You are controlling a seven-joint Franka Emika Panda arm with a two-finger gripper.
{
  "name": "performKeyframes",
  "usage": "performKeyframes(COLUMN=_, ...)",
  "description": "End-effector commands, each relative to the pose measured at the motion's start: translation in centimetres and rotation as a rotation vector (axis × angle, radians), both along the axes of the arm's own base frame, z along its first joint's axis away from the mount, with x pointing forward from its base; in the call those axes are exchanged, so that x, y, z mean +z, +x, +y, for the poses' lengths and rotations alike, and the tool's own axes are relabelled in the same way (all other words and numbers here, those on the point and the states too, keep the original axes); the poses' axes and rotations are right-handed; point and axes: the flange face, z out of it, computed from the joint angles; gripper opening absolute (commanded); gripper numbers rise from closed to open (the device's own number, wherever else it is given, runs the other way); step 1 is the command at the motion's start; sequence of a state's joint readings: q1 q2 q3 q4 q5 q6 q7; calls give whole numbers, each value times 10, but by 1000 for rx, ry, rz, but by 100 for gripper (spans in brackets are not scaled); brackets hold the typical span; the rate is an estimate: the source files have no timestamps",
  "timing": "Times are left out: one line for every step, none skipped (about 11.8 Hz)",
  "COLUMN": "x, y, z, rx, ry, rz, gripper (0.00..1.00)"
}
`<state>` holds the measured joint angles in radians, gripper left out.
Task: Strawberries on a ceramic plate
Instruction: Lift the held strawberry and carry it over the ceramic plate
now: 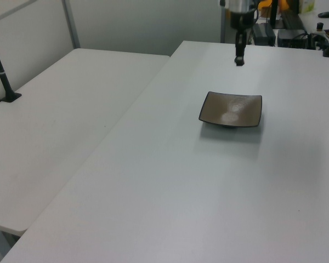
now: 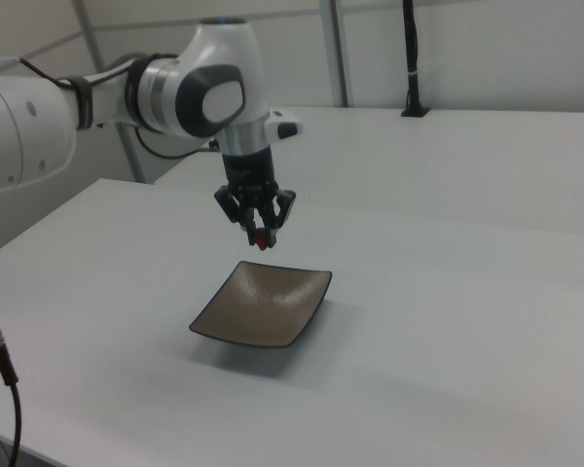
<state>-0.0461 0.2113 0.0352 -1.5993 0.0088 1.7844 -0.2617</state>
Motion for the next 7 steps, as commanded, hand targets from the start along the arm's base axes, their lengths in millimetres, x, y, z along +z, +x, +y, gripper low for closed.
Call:
performKeyframes(x=-42, y=0, z=19, rx=-66, ry=7, rz=-18, gripper=29)
performKeyframes(x=-53, y=1, z=20, rx=-73, ry=8, rz=-29, gripper=29)
performKeyframes(x=-68, y=1, z=28, rx=-69, ry=9, rz=-35, gripper=29)
performKeyframes(x=-79, y=0, z=31, rx=-77, ry=9, rz=-39, gripper=29)
performKeyframes(x=-92, y=0, z=33, rx=-76, ry=10, rz=-45, gripper=29)
performKeyframes(x=-104, y=0, z=34, rx=-74, ry=11, rz=-59, gripper=29)
performKeyframes(x=-117, y=0, z=36, rx=-72, ry=12, rz=-69, gripper=29)
